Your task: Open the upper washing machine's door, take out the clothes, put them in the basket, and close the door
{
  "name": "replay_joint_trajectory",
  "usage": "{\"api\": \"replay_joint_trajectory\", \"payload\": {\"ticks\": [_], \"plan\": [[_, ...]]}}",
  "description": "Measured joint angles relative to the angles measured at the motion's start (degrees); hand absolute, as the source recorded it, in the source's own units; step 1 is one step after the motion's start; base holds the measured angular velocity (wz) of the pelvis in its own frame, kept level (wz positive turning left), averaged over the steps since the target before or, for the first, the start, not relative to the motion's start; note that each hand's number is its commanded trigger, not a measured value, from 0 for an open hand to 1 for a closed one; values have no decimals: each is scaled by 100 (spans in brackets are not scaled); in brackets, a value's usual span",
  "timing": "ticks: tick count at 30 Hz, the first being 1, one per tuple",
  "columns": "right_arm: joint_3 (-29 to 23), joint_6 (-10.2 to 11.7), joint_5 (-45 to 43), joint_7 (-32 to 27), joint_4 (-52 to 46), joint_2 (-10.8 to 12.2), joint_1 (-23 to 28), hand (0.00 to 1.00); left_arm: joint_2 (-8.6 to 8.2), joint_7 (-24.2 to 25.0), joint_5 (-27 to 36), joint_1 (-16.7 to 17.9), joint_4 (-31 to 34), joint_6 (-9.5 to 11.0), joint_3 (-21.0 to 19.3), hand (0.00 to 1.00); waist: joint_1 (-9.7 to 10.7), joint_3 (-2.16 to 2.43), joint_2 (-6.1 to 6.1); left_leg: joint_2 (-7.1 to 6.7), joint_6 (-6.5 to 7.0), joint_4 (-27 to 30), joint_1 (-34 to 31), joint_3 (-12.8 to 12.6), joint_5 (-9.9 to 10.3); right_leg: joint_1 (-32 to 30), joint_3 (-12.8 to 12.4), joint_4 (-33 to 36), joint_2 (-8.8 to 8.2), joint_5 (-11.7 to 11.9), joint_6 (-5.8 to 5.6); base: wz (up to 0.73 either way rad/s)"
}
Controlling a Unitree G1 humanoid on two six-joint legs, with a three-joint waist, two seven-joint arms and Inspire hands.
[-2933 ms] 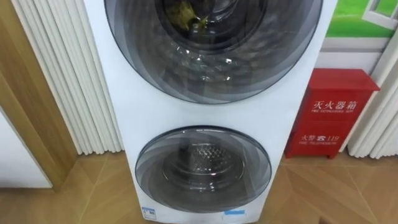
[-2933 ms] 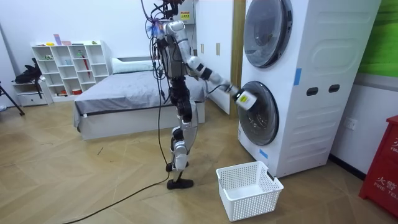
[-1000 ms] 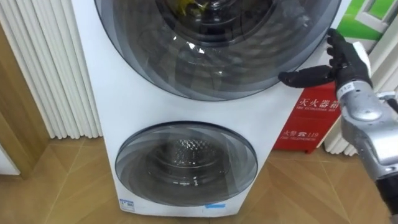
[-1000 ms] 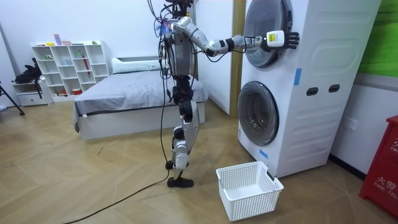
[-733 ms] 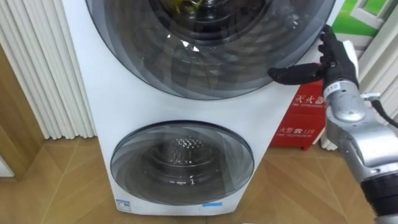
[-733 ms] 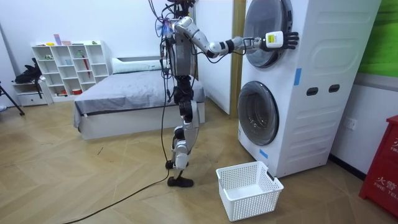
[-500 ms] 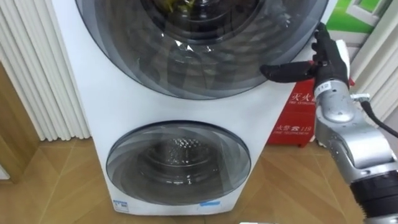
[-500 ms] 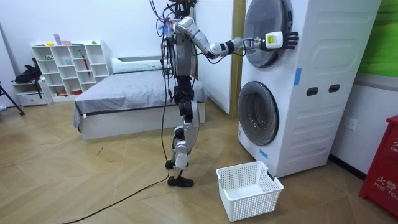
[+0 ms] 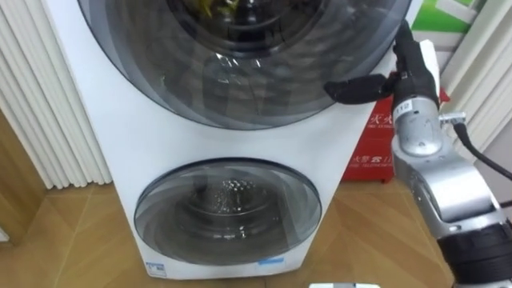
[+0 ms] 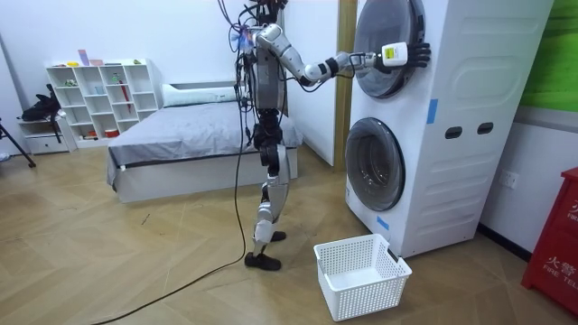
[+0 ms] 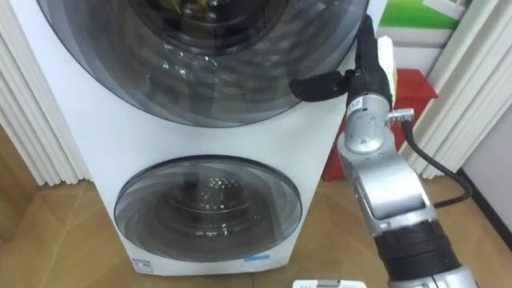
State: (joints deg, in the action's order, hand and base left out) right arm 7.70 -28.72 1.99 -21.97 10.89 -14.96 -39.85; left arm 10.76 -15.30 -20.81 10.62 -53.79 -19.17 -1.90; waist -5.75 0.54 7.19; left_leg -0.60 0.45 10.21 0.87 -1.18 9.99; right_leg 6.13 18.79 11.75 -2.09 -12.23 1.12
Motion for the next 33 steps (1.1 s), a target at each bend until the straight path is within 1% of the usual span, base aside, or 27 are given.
{"api": "replay_joint_trajectory", "payload": {"ticks": [2, 4, 6, 8, 10, 12, 14, 15, 17, 18, 20, 21, 22, 23, 24, 25, 26, 27, 28, 29, 31, 33], "plan": [[1, -10, 5, 16, -36, 0, 0, 0, 0, 0, -3, -23, 1, 13, 0, 0, -50, 0, 1, 6, -2, -70, 59, 30, -2, 2, 18, -8, 8, -19, -31, -11], [14, -10, 5, 31, -51, 0, 0, 0, 0, -1, -2, -26, 1, 44, 1, 0, -83, 0, 0, 6, -4, -69, 72, 82, -3, 16, 40, -13, 10, -19, -31, -9], [14, -33, 5, 30, -58, -8, 0, 0, 2, -2, -2, -11, 2, 54, 4, 0, -80, -1, 2, 4, -4, -69, 82, 123, -3, 35, 91, -14, 10, -19, -31, 3], [14, -104, 4, 30, -100, -28, 0, 0, 2, -19, -2, -6, 1, 81, 21, 0, -80, 0, 2, 4, -4, -70, 82, 133, -3, 40, 145, -14, 10, -19, -31, 4], [31, -124, 24, 43, -131, -91, 7, 0, 19, -38, 4, -21, -5, 87, 144, 0, -80, -1, 2, 5, -4, -70, 88, 119, -3, 38, 139, -20, 10, -19, -31, 0], [28, -132, 31, 78, -374, -159, 64, 0, 22, -38, 5, 3, -4, 112, 159, 0, -78, -1, 3, 4, -4, -75, 83, 115, -3, 29, 130, -23, 8, -19, -31, -3], [33, -124, 34, 100, -799, -269, 77, 0, 54, -49, 90, 34, -24, 202, 160, 0, -72, -2, 3, 5, -4, -82, 119, 109, -3, 57, 191, -19, 5, -19, -31, -2], [19, -122, 30, 96, -914, -271, 77, 0, 62, -57, 114, 40, -32, 216, 162, 0, -71, -3, 2, 7, -5, -93, 149, 130, -3, 84, 211, -13, 5, -19, -31, 7], [-13, -122, -125, 97, -1205, -269, 124, 0, 63, -132, 113, 40, -139, 349, 169, 0, -54, -8, 0, 12, -5, -99, 266, 132, -3, 216, 262, -2, 7, -19, -31, 11], [-18, -115, -202, 100, -1324, -270, 183, 0, 60, -146, 113, 44, -141, 371, 169, 0, -54, -9, 1, 12, -5, -100, 278, 126, -3, 231, 263, -4, 8, -19, -31, 10], [-66, -52, -247, 101, -1689, -272, 428, 0, 61, -166, 121, 49, -161, 471, 170, 0, -54, -11, 3, 18, -5, -107, 295, 141, -3, 242, 269, 16, 14, -18, -31, 6], [-143, 56, -210, 143, -1884, -285, 586, 0, 58, -192, 193, 36, -192, 529, 170, 0, -58, -36, -36, 71, -5, -127, 368, 225, -6, 161, 269, 243, 23, -19, -31, -8], [-220, 206, -202, 242, -2037, -281, 753, 0, 75, -205, 288, 54, -195, 589, 194, 0, -56, -108, -148, 269, -16, -141, 450, 613, -10, -163, 89, 640, 79, -132, -61, -19], [-225, 293, -203, 284, -2148, -277, 851, 0, 117, -209, 293, 69, -189, 626, 190, 0, -40, -103, -159, 309, -23, -136, 428, 838, -13, -285, -205, 383, 173, -123, -45, -52], [-165, 391, -201, 430, -2434, -280, 914, 0, 171, -212, 283, 98, -212, 717, 65, 0, -65, -72, -11, 301, -106, -140, 308, 979, 20, -463, -563, -385, 189, 341, 201, -31], [-47, 441, -161, 543, -2796, -334, 1037, 0, 140, -213, 276, 134, -340, 750, -10, 0, 103, -65, -53, 398, -282, -174, 283, 826, 108, -438, -332, -334, 252, 414, 248, -4], [45, 508, -140, 580, -2953, -381, 1133, 0, 118, -212, 282, 147, -374, 755, 46, 0, 268, -58, -82, 458, -310, -193, 286, 353, 101, -423, -68, -257, 240, 412, 252, 36], [55, 538, -101, 590, -2987, -396, 1162, 0, 121, -213, 307, 149, -375, 764, 104, 0, 301, -54, -90, 494, -321, -191, 297, 93, 94, -410, -20, -214, 237, 412, 252, 35], [32, 593, 44, 595, -3000, -398, 1162, 0, 123, -215, 326, 145, -368, 798, 149, 0, 363, -53, -92, 516, -325, -196, 320, -310, 74, -352, -19, -192, 240, 412, 252, 31], [-8, 619, 123, 626, -3001, -396, 1168, 0, 120, -219, 329, 141, -348, 805, 220, 0, 409, -52, -99, 525, -315, -217, 367, -469, 66, -297, -17, -197, 247, 410, 248, 26], [-149, 643, 122, 717, -3007, -391, 1187, 0, 98, -216, 328, 142, -337, 832, 228, 0, 411, -51, -101, 495, -307, -212, 400, -491, 64, -278, -19, -203, 241, 405, 240, 7], [-234, 727, 98, 852, -3079, -393, 1304, 0, 102, -214, 327, 143, -336, 839, 223, 0, 413, -50, -102, 483, -305, -212, 408, -481, 66, -271, -13, -201, 221, 411, 231, 0]]}}
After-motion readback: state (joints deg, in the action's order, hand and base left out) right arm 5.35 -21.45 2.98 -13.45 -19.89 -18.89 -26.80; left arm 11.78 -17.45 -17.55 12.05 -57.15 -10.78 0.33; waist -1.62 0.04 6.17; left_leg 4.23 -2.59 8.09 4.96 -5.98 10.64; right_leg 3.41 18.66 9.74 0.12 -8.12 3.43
